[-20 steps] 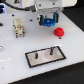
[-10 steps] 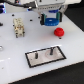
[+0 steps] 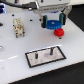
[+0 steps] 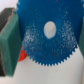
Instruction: Insert the blue gear onto the right peg, followed by the red gear
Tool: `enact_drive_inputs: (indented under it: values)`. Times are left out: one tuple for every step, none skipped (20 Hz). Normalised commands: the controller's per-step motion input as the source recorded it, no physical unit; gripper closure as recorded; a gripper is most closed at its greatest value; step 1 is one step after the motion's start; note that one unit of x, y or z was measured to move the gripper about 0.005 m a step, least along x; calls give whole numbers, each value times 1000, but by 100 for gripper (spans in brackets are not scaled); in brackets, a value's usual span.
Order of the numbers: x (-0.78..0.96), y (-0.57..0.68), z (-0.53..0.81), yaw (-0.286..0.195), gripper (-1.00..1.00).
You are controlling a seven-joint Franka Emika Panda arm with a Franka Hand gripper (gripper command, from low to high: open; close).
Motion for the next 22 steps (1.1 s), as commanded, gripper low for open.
enact_drive_inputs:
  values:
    - [866,-179,155,0,100]
    - [866,-198,114,0,100]
    - [861,-202,109,0,100]
    - [865,-196,107,0,100]
    - [863,-195,117,0,100]
    - [840,-166,30,0,100]
    - [795,-198,16,0,100]
    - [751,-186,3,0,100]
    - [720,-188,-4,0,100]
    - [651,-141,15,0,100]
    - [563,-155,-11,0,100]
    - [572,-148,-63,0,100]
    - [465,-180,-91,0,100]
    - [421,-156,-83,0,100]
    - [356,-120,-82,0,100]
    - [287,-164,-86,0,100]
    - [243,-145,-89,0,100]
    - [210,-139,-96,0,100]
    - [159,-99,-104,0,100]
    - [133,-8,-101,0,100]
    - [101,-21,-104,0,100]
    - [77,-22,-81,0,100]
